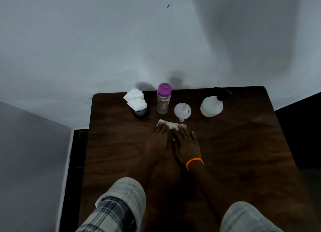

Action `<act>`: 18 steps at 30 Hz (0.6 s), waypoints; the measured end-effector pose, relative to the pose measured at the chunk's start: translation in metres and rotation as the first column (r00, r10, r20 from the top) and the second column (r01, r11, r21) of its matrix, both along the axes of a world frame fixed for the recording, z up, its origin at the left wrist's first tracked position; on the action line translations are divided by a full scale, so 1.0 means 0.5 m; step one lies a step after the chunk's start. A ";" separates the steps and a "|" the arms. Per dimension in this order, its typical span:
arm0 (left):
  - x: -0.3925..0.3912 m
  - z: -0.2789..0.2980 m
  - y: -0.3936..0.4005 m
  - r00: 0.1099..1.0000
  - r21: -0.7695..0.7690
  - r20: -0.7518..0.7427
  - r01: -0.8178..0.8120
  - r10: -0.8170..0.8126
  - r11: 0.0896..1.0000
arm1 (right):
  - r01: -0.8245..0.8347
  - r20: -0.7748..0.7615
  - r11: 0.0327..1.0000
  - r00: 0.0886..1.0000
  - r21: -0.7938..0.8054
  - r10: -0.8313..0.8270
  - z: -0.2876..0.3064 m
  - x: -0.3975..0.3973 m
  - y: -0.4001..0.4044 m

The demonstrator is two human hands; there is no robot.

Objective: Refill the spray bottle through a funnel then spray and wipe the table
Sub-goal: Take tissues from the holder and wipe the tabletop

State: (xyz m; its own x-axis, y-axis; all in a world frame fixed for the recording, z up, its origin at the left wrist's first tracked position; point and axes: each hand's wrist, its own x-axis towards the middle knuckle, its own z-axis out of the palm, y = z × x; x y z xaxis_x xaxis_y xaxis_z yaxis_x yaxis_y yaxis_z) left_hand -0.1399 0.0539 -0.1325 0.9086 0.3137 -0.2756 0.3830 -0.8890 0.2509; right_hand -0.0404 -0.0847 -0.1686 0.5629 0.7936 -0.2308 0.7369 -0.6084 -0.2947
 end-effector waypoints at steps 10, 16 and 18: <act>0.098 0.007 -0.100 0.990 0.033 -0.129 0.068 -0.063 0.997 | 0.049 0.017 0.998 0.999 -0.046 -0.049 0.025 0.103 -0.080; 0.170 0.003 -0.136 0.983 0.029 -0.183 0.009 -0.004 1.000 | -0.010 0.008 0.999 1.000 -0.054 0.010 0.032 0.188 -0.084; 0.186 0.000 -0.146 0.975 0.029 -0.222 -0.022 0.028 0.999 | -0.047 0.004 0.997 0.999 -0.060 0.048 0.040 0.207 -0.088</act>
State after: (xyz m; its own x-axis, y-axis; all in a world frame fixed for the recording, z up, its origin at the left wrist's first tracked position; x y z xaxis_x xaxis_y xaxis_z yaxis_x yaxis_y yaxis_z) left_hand -0.0471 -0.0189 -0.1323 0.8175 0.3453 -0.4609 0.4486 -0.8837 0.1338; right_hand 0.0632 -0.1285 -0.1484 0.5261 0.8045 -0.2758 0.7668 -0.5889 -0.2551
